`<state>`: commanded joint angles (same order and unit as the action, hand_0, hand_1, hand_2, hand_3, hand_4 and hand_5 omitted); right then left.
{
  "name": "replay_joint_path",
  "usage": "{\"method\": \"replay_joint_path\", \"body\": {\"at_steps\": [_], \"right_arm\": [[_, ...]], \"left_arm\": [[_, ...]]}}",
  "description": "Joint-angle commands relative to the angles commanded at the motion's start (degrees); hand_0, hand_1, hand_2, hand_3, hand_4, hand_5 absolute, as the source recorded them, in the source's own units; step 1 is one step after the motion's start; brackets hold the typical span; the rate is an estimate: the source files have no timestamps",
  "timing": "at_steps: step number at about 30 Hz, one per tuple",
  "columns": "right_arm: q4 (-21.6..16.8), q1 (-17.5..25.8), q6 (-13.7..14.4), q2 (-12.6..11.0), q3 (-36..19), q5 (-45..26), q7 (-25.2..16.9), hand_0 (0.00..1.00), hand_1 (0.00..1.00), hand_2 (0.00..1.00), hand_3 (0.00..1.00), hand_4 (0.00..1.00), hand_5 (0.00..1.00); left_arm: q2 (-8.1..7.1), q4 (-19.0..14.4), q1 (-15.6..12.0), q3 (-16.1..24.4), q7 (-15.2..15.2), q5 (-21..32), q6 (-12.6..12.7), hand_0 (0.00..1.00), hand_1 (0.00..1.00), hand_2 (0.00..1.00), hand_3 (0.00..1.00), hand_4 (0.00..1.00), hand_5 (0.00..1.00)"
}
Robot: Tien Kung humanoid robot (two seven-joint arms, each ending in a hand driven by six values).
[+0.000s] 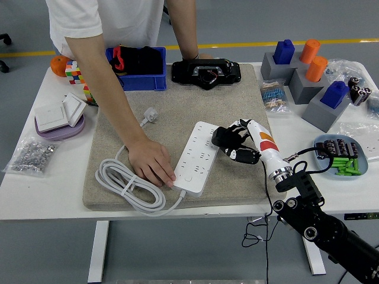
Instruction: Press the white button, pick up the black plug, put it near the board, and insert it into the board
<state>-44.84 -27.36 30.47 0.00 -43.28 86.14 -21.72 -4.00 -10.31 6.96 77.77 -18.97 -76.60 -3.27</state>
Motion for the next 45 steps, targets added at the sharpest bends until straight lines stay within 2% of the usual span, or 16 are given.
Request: {"method": "replay_joint_path", "body": {"at_steps": [14, 22, 27, 34, 39, 45], "right_arm": [[-6.6, 1.1, -0.1, 0.0, 0.8, 1.0, 2.2, 0.340, 0.237, 0.295, 0.476, 0.731, 0.002], [-3.5, 0.7, -0.1, 0.0, 1.6, 0.4, 1.3, 0.338, 0.237, 0.295, 0.475, 0.732, 0.002], [-2.1, 0.1, 0.0, 0.0, 1.4, 0.3, 0.9, 0.338, 0.237, 0.295, 0.475, 0.732, 0.002], [-2.2, 0.3, 0.0, 0.0, 1.8, 0.1, 0.8, 0.336, 0.236, 0.295, 0.475, 0.734, 0.002], [-0.7, -0.2, 0.1, 0.0, 1.6, -0.2, 0.4, 0.336, 0.236, 0.295, 0.475, 0.734, 0.002], [-1.6, -0.2, 0.2, 0.0, 2.3, 0.0, 0.5, 0.335, 0.237, 0.294, 0.475, 0.735, 0.002]], "left_arm": [[-0.04, 0.0, 0.0, 0.5, -0.1, -0.4, 0.1, 0.707, 0.665, 0.584, 0.682, 0.661, 0.275], [0.01, 0.0, 0.6, -0.8, 0.2, 0.9, 0.0, 0.707, 0.663, 0.584, 0.681, 0.660, 0.275], [-0.18, 0.0, 0.4, -0.2, 0.0, 0.1, 0.1, 0.707, 0.663, 0.584, 0.681, 0.660, 0.275], [-0.24, 0.0, 0.1, 0.2, -0.2, -0.2, 0.1, 0.708, 0.663, 0.584, 0.681, 0.661, 0.274], [-0.21, 0.0, 0.2, -0.6, 0.0, 0.4, 0.0, 0.708, 0.663, 0.584, 0.681, 0.661, 0.274], [-0.25, 0.0, 0.4, -0.8, 0.1, 0.7, 0.1, 0.708, 0.662, 0.584, 0.682, 0.661, 0.274]]}}
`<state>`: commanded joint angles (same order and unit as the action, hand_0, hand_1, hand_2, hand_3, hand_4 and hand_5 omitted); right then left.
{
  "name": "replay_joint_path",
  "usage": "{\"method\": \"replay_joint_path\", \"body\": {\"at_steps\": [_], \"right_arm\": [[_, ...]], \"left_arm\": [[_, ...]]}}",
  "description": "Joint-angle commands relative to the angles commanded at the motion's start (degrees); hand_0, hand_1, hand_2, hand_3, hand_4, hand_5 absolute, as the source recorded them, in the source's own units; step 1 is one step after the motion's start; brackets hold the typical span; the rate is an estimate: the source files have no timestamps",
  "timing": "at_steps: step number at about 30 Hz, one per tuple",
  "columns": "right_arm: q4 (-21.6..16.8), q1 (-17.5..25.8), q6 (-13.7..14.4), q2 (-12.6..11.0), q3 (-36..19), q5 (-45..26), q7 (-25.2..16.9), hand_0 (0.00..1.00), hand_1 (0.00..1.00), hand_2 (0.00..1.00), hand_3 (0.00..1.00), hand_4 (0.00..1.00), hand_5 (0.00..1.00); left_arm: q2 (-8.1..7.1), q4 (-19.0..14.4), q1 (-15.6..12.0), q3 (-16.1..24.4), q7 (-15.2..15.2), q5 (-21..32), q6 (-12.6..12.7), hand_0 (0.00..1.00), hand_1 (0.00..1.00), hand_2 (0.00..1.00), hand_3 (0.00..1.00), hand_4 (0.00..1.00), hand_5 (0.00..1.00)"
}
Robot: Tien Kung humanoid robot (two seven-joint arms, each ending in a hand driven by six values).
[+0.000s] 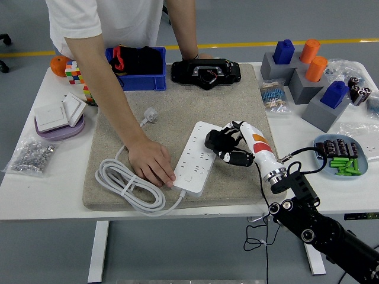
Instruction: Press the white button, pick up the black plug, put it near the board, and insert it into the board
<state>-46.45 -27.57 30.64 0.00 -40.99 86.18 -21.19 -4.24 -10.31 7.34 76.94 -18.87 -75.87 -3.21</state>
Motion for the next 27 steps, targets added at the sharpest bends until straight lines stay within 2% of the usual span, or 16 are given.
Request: {"method": "replay_joint_path", "body": {"at_steps": [6, 15, 27], "right_arm": [[-0.5, -0.1, 0.1, 0.0, 0.0, 0.1, 0.2, 0.337, 0.236, 0.295, 0.475, 0.734, 0.002], [-5.5, 1.3, 0.2, 0.0, 2.0, 0.2, 1.6, 0.335, 0.236, 0.294, 0.474, 0.734, 0.002], [-4.6, 2.3, -0.1, 0.0, 3.1, -0.1, 1.6, 0.334, 0.235, 0.293, 0.471, 0.735, 0.002]], "left_arm": [[-0.14, 0.0, -0.3, 0.6, -0.2, -0.8, 0.0, 0.708, 0.663, 0.584, 0.682, 0.660, 0.274], [0.08, 0.0, -0.5, 0.8, -0.1, -0.3, 0.1, 0.708, 0.663, 0.584, 0.682, 0.660, 0.274], [0.14, 0.0, -0.3, 0.9, 0.0, -0.1, 0.2, 0.708, 0.663, 0.584, 0.681, 0.660, 0.274]]}}
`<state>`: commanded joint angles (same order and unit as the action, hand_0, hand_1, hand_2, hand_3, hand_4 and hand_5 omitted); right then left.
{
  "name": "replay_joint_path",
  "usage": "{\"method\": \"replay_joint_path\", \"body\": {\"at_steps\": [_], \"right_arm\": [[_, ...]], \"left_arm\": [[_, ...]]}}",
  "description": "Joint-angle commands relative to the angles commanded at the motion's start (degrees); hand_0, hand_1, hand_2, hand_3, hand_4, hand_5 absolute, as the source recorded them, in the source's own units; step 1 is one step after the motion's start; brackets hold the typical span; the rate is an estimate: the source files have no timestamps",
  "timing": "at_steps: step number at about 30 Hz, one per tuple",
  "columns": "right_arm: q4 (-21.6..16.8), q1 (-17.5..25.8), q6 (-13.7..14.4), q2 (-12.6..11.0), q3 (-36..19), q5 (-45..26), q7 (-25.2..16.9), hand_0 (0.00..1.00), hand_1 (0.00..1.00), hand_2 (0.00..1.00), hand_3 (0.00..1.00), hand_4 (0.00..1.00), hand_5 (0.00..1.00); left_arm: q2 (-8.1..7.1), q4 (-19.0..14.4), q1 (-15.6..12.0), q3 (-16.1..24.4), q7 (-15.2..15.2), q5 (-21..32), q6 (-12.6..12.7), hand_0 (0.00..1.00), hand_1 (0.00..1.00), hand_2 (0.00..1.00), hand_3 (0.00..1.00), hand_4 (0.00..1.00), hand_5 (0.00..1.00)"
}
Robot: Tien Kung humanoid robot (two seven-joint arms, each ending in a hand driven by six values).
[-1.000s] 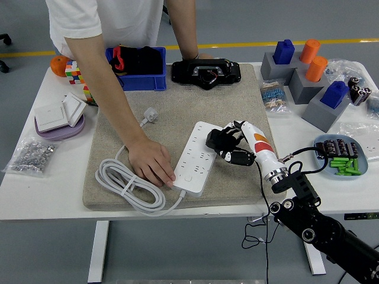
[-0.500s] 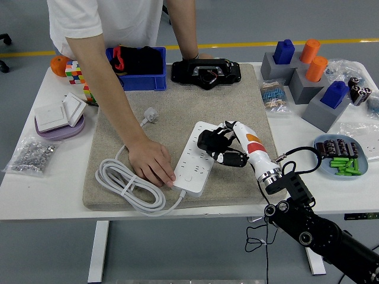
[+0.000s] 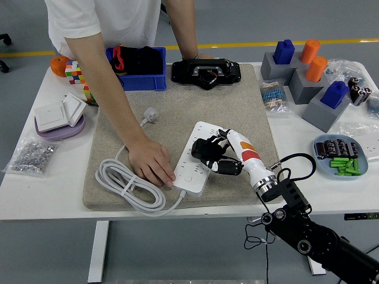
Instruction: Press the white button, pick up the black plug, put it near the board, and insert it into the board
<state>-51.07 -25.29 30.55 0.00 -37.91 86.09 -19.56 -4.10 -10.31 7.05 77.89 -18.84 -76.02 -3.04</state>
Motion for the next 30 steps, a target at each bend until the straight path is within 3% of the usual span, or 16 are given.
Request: {"method": "replay_joint_path", "body": {"at_steps": [30], "right_arm": [[-2.0, 2.1, -0.2, -0.9, -2.9, 1.4, 0.6, 0.332, 0.236, 0.291, 0.471, 0.732, 0.002]], "left_arm": [[0.08, 0.0, -0.2, 0.6, 0.1, -0.3, 0.2, 0.707, 0.663, 0.584, 0.679, 0.658, 0.276]]}}
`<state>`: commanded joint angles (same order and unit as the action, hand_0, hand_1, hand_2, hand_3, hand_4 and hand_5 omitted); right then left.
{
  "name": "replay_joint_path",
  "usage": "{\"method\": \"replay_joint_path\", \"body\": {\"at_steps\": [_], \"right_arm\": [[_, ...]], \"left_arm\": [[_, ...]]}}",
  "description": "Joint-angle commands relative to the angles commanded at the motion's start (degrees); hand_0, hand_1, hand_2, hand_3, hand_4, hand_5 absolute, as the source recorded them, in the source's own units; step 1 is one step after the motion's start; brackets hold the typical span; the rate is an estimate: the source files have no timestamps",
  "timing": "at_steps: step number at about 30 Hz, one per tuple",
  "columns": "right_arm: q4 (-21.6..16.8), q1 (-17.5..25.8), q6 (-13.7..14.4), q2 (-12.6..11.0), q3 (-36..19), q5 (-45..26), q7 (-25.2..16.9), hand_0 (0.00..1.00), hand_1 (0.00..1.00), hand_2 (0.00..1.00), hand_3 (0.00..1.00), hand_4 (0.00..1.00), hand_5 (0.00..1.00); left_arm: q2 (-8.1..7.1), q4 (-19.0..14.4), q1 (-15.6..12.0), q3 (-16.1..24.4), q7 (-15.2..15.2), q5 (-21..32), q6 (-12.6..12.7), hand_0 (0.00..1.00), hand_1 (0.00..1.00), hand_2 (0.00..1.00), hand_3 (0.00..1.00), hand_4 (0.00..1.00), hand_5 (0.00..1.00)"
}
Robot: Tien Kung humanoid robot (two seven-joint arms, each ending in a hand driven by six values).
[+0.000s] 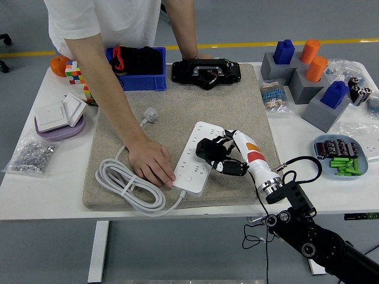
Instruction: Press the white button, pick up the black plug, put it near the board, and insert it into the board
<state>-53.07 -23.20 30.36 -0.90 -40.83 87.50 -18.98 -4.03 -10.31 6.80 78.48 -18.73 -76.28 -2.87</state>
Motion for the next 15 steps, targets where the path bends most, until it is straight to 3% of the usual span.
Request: {"method": "replay_joint_path", "body": {"at_steps": [15], "right_arm": [[-0.2, 0.5, -0.2, -0.6, 0.2, 0.0, 0.2, 0.332, 0.235, 0.291, 0.472, 0.730, 0.002]], "left_arm": [[0.05, 0.0, 0.0, 0.2, 0.1, -0.1, 0.1, 0.707, 0.663, 0.584, 0.678, 0.656, 0.273]]}}
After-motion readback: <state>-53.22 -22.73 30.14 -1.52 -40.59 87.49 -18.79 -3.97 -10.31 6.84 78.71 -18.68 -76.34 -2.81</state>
